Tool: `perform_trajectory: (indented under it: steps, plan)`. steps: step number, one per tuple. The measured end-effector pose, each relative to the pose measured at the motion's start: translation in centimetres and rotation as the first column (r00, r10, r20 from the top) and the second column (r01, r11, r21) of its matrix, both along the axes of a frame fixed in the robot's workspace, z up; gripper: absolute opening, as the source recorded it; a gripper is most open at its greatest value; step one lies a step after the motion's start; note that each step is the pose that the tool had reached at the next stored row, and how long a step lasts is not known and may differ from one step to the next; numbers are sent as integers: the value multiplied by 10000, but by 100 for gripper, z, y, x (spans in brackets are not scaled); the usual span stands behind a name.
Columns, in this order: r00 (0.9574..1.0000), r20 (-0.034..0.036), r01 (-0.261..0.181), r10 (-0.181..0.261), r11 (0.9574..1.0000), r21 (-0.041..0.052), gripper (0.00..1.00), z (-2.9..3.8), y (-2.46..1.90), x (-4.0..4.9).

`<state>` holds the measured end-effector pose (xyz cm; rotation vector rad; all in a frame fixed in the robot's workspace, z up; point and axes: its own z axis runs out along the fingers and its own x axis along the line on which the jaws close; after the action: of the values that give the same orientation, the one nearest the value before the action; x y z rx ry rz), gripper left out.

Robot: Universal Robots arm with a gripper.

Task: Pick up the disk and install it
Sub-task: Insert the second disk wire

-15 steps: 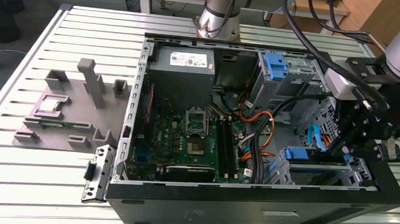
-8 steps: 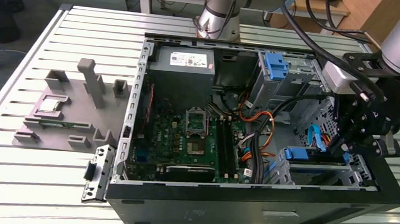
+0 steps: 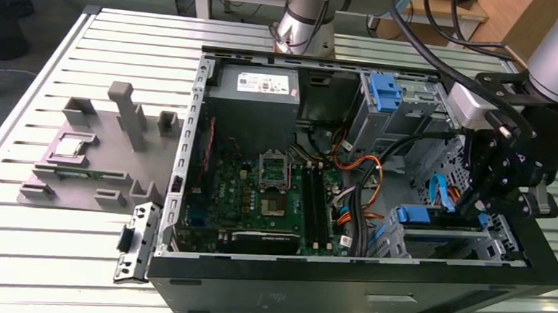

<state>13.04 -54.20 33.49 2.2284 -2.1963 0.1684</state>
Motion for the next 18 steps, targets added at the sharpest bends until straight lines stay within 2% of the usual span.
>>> perform_trajectory:
  steps: [6, 18]
  plan:
    - [10000, 0, 0, 0, 10000, -2, 16, -24, 14, 0]
    - [10000, 0, 0, 0, 10000, 6, 16, -70, 14, 0]
